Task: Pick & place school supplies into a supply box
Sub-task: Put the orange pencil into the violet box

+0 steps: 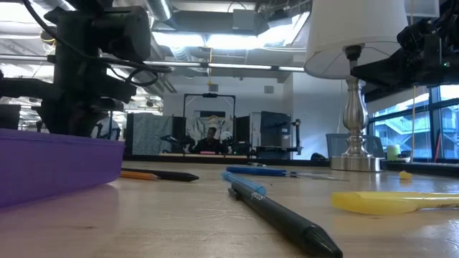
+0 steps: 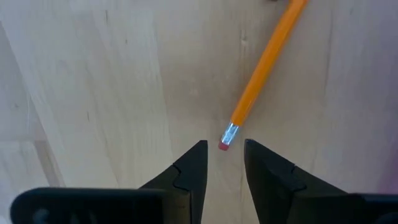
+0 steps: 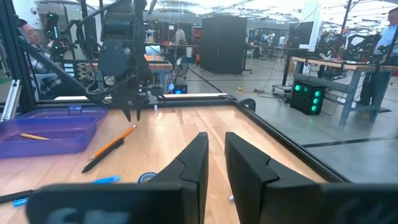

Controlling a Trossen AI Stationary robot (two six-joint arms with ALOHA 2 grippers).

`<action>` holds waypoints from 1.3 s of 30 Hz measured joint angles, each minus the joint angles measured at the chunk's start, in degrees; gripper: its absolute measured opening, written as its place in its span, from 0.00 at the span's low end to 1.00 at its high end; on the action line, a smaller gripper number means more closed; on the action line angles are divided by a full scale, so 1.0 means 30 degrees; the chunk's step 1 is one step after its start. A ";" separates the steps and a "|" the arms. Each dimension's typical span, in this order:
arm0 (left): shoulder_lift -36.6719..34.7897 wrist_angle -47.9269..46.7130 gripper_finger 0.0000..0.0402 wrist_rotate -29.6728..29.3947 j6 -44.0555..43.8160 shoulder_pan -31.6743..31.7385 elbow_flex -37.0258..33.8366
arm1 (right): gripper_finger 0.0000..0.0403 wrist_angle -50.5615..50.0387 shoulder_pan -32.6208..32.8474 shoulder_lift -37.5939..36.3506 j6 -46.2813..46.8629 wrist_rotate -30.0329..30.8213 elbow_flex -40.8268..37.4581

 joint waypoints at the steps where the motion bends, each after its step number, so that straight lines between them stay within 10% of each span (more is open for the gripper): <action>1: 0.0000 0.0065 0.24 0.0003 0.0224 0.0000 0.0000 | 0.15 -0.0007 -0.0003 0.0000 0.0004 0.0000 -0.0003; 39: 0.2375 0.1504 0.02 0.1193 -0.0712 0.0044 0.0030 | 0.15 -0.0095 -0.0001 0.0000 -0.0015 0.0000 -0.0001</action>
